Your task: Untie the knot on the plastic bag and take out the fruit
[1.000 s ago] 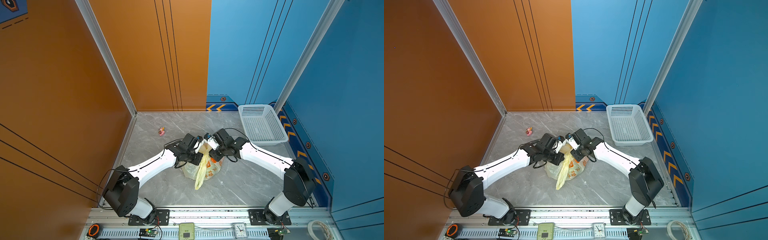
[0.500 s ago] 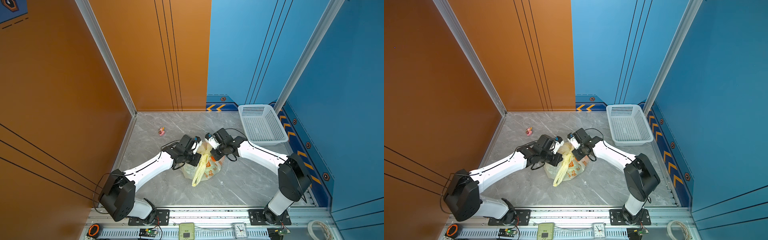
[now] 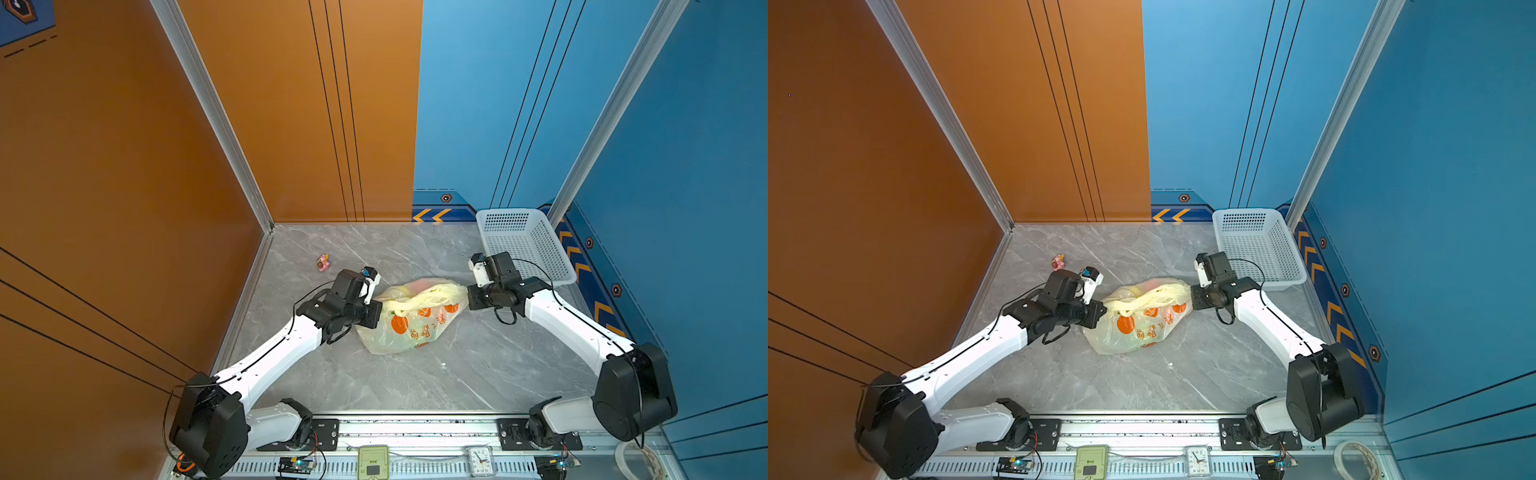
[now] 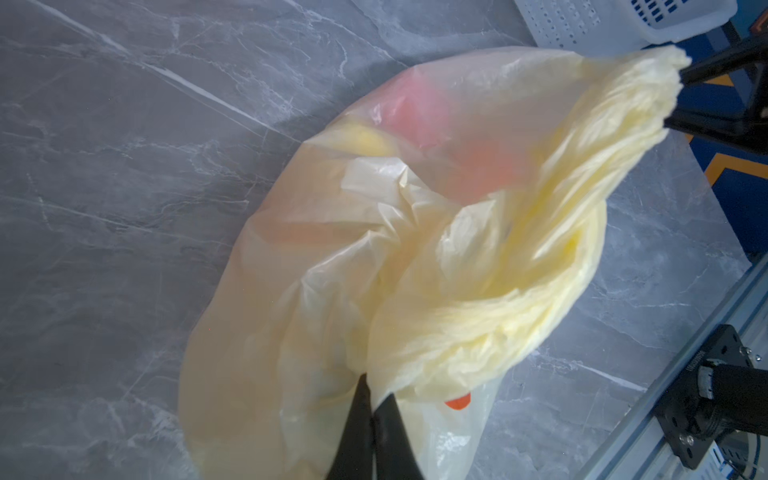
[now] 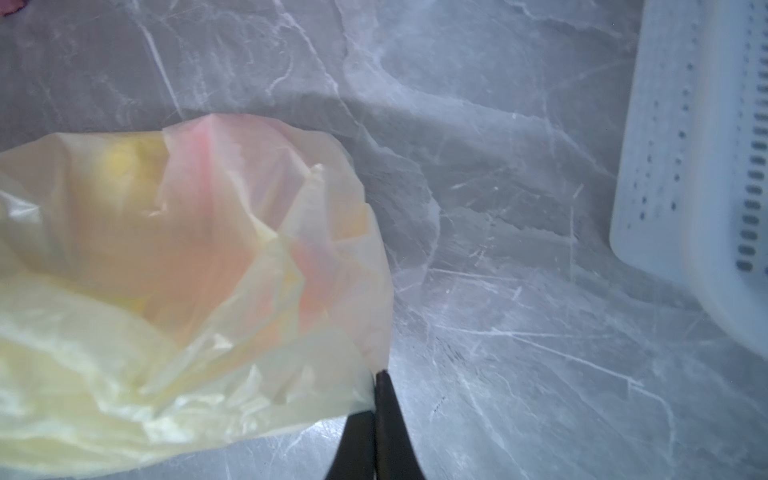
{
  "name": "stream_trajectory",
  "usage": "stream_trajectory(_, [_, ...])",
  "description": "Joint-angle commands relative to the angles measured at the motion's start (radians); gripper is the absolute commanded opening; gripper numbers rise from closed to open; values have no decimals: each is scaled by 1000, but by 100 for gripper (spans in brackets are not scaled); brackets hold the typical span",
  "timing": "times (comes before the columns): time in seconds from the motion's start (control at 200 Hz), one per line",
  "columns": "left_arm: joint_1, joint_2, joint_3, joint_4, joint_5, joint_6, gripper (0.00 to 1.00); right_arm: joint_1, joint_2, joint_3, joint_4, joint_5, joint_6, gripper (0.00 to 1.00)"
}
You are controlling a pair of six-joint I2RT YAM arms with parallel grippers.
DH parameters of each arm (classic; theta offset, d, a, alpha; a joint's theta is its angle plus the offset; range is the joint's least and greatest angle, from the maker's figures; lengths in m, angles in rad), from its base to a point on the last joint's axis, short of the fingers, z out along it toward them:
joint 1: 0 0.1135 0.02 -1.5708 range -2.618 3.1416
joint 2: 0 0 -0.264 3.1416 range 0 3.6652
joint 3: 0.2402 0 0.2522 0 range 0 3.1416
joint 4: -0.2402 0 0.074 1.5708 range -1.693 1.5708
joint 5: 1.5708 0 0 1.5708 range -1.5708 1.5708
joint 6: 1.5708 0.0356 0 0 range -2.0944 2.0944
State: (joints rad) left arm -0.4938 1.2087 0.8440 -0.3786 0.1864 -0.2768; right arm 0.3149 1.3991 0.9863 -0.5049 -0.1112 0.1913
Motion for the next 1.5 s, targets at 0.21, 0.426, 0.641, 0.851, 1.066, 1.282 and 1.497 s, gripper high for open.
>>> stream_trajectory(0.21, [35, -44, -38, 17, -10, -30, 0, 26, -73, 28, -95, 19, 6, 16])
stream_trajectory(0.426, [31, -47, 40, 9, -25, 7, 0, 181, -174, 122, -118, 116, -148, 70])
stream_trajectory(0.641, [17, -8, 103, 5, -15, 37, 0, 310, -55, 242, -138, 173, -271, 75])
stream_trajectory(0.851, [-3, 3, 121, 4, -27, 41, 0, 333, 76, 308, -125, 131, -303, 73])
stream_trajectory(1.066, [-18, -9, 112, 0, -51, 34, 0, 330, 118, 296, -103, 224, -291, 55])
stream_trajectory(1.282, [-20, -16, 94, -9, -66, 36, 0, 256, 77, 279, -101, 238, -283, 39])
stream_trajectory(1.497, [-20, -14, 81, -8, -67, 36, 0, 159, 30, 256, -103, 177, -236, 16])
